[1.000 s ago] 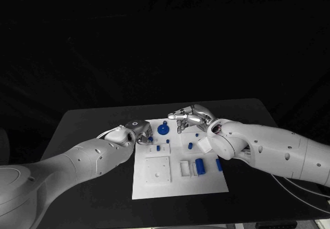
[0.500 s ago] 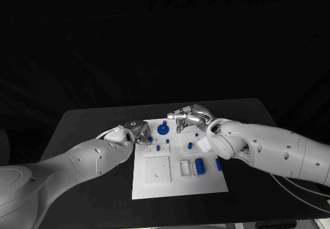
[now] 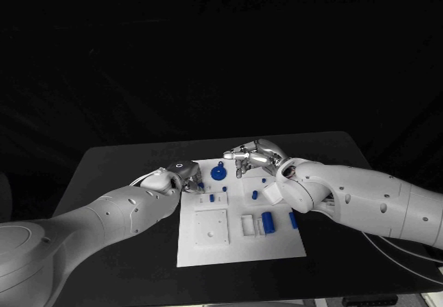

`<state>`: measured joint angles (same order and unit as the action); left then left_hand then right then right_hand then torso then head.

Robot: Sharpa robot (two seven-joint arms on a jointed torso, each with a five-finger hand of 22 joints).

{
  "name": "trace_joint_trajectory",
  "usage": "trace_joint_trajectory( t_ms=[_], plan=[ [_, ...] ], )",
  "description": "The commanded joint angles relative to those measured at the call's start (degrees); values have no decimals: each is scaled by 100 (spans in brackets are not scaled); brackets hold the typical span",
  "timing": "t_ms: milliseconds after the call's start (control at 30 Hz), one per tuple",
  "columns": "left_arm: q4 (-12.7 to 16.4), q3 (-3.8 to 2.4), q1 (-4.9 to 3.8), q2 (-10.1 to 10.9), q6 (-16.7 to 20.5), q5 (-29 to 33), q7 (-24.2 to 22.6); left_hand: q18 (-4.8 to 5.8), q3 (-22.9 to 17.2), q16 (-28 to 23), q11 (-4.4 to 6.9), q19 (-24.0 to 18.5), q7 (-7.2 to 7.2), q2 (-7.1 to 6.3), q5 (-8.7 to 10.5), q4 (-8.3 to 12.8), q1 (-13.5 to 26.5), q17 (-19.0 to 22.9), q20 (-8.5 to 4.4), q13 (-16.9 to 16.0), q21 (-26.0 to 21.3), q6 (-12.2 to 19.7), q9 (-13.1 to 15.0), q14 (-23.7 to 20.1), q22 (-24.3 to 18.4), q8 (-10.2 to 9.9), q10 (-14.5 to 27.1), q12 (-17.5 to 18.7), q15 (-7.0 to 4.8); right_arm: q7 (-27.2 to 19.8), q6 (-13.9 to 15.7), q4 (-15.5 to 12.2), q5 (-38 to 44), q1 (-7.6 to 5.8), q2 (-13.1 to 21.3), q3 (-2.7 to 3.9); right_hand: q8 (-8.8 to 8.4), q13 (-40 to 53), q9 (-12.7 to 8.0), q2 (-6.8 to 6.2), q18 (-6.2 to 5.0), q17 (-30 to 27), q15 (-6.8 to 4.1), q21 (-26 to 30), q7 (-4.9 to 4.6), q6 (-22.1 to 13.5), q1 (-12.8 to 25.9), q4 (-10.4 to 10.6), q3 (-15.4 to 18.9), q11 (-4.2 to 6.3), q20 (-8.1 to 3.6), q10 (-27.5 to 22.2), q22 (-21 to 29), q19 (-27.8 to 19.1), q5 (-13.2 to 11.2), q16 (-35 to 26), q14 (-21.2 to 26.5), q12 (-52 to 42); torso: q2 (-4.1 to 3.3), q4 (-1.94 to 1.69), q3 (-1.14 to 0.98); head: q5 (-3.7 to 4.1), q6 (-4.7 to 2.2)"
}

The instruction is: Assemble the parts on the task board

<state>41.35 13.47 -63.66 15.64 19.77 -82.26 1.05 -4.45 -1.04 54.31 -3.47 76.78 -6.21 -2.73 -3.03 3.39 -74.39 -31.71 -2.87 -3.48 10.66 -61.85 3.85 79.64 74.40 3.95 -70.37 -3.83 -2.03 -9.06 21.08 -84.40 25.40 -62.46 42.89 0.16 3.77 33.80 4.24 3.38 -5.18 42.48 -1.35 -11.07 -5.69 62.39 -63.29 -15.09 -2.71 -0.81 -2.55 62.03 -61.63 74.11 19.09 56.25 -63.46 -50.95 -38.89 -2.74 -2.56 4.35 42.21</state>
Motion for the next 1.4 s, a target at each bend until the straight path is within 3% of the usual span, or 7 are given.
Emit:
trace_joint_trajectory(
  t_ms=[33, 267, 500, 733, 1100, 1233, 1400],
  plan=[
    [21, -3, 0, -28, -60, 57, 96, -87, 140, 50, 16, 56, 13, -49, 10, -71, 115, -7, -12, -10, -27, -90, 12, 38, 10, -1, -94, -32, 6, -41, -99, -10, 2, -3, -6, 3, -16, -6, 2, 54, 67, -8, -16, -15, -5, 37, -12, 3, -13, 5, -6, -16, -6, 14, 39, 28, 43, -20, 0, -2, -3, 5, -5],
    [12, -3, 0, -47, -93, 65, 170, -60, 421, 76, 18, 81, 16, -37, 12, -337, 81, -15, -30, -11, -82, -102, 9, 25, 44, -11, -98, -22, 1, -38, -102, -15, 2, -8, -7, 3, -16, -6, 2, 54, 67, -8, -16, -15, -5, 37, -12, 3, -13, 5, -6, -16, -6, 14, 39, 28, 43, -20, -4, 0, -4, 7, -14],
    [-20, -3, 1, -85, -143, 82, 212, -59, 406, 79, 33, 89, 36, 37, 10, -387, 85, -13, -32, -12, -98, -150, 12, 28, 56, -6, -132, -32, -6, -35, -109, -17, 2, -12, -11, 3, -16, -6, 2, 54, 67, -8, -16, -15, -5, 37, -12, 3, -13, 5, -6, -16, -6, 14, 39, 28, 43, -20, -6, 6, 0, 7, -17],
    [-59, -2, 3, -113, -260, 83, 274, -51, 215, 89, 52, 96, 65, 347, 9, -114, -379, -13, -50, -1, -103, -222, -1, 25, 92, -20, -166, 5, -23, -32, -126, -22, 2, -17, -13, 3, -16, -6, 2, 54, 67, -8, -16, -15, -5, 37, -12, 3, -13, 5, -6, -16, -6, 14, 39, 28, 43, -20, -8, 9, -1, 27, -9],
    [-50, -2, 5, -76, -381, 58, 293, -69, -395, 80, 44, 56, 25, 508, -1, 403, -499, 0, -54, 8, -57, -175, -9, 13, 164, -32, -103, 25, -26, -27, -150, -22, 2, -20, -11, 3, -16, -11, 1, 39, 68, -20, -17, -42, -4, 43, -16, 2, -47, 6, -7, -18, -6, -1, 52, 42, 51, -31, 0, -6, 2, 44, 0],
    [-34, -2, 5, -60, -327, 108, 262, -64, -609, 80, 53, 50, 49, 623, 8, 301, -330, 1, -56, 4, -39, -196, -8, 12, 158, -29, -98, 20, -23, -28, -156, -20, 2, -20, -13, 3, -15, -12, 1, 42, 68, -21, -16, -45, -4, 43, -11, 6, -51, 5, -7, -20, -6, -3, 51, 43, 52, -30, -1, -6, 5, 42, 3],
    [-13, -3, 5, -52, -264, 213, 200, -59, -832, 79, 59, 60, 70, 495, 11, 153, -193, 4, -58, 3, -34, -221, -4, 26, 146, -24, -117, 17, -29, -28, -161, -12, 2, -20, -18, 3, -15, -12, 1, 42, 68, -21, -16, -45, -4, 43, -11, 6, -51, 5, -7, -20, -6, -3, 51, 43, 52, -30, -1, -4, 5, 38, 6]
  ],
)
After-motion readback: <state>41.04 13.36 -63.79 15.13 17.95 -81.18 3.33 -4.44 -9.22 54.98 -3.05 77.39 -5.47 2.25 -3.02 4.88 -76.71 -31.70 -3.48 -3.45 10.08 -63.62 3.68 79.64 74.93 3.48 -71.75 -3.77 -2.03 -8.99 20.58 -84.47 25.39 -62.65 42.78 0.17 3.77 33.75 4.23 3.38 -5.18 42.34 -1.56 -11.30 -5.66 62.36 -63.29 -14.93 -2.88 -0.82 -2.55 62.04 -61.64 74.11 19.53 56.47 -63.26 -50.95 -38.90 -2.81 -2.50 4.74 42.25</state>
